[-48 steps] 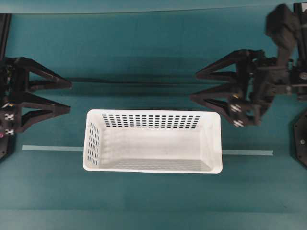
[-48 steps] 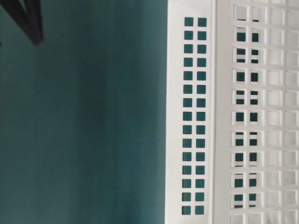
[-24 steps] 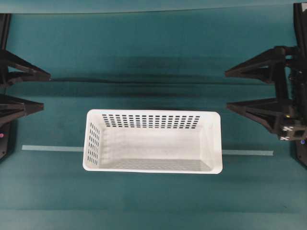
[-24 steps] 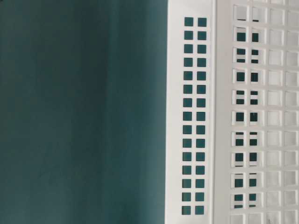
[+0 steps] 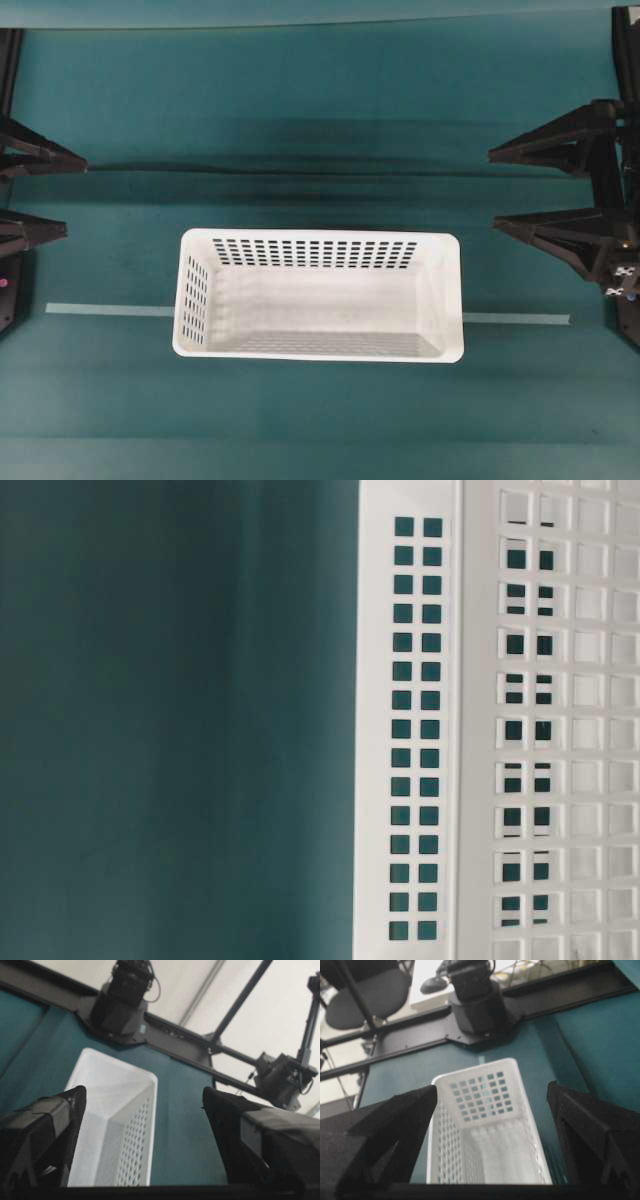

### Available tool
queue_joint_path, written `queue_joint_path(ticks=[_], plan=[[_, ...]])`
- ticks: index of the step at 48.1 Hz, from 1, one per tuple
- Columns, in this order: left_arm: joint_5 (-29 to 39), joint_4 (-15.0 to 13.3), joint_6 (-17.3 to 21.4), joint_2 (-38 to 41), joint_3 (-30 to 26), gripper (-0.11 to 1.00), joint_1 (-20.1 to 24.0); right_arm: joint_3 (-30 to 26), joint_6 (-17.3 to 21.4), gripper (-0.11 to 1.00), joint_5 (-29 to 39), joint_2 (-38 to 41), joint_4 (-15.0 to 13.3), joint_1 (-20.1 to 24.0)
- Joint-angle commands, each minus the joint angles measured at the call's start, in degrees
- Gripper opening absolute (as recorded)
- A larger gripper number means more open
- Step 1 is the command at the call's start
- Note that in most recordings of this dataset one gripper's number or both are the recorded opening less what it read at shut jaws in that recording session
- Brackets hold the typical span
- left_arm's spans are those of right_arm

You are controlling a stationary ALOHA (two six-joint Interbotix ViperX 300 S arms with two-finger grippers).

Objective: Lift the white basket with both hands.

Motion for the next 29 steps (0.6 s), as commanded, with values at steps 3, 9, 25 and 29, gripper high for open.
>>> queue_joint_path(ticks=[3, 9, 25, 29], plan=[[-0.5, 0.2, 0.1, 0.4, -0.4, 0.94, 0.0, -0.4, -0.1, 0.95, -0.7, 0.3, -0.1, 0.0], [-0.5, 0.2, 0.1, 0.4, -0.4, 0.94, 0.0, -0.4, -0.1, 0.95, -0.7, 0.3, 0.0, 0.0], [-0.4, 0.2, -0.2, 0.3, -0.2, 0.94, 0.0, 0.2, 0.0, 0.95, -1.2, 0.3, 0.2, 0.0], [-0.4, 0.2, -0.2, 0.3, -0.2, 0.94, 0.0, 0.2, -0.1, 0.95, -1.8, 0.2, 0.2, 0.0]])
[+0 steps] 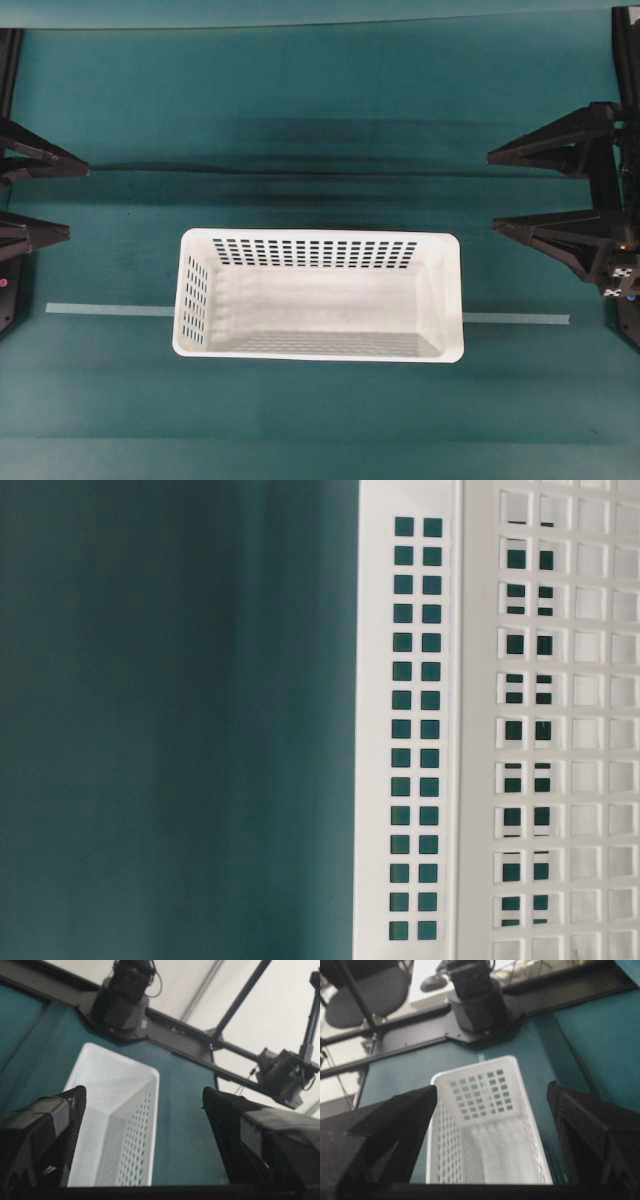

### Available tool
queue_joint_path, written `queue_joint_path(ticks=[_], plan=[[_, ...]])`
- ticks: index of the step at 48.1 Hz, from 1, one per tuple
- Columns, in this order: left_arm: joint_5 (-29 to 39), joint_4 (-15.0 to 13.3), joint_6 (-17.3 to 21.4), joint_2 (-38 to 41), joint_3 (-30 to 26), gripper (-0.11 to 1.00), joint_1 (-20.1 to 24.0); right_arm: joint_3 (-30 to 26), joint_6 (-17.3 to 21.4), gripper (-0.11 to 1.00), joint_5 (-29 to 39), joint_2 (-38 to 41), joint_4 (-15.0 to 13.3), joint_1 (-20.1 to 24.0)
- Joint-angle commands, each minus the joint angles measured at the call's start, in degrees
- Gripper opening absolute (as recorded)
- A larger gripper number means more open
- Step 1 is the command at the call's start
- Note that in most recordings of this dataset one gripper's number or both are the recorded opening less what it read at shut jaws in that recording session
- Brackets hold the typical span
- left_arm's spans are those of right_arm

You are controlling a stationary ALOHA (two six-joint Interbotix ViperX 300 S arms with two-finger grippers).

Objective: Lift the white basket with both hands.

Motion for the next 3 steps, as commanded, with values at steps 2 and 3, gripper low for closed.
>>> queue_joint_path(ticks=[2, 3], plan=[[-0.4, 0.2, -0.2, 0.3, -0.5, 0.94, 0.0, -0.4, -0.1, 0.95, -1.1, 0.0, 0.2, 0.0], [-0.5, 0.2, -0.2, 0.3, -0.4, 0.94, 0.0, -0.4, -0.1, 0.95, -1.1, 0.0, 0.2, 0.0]])
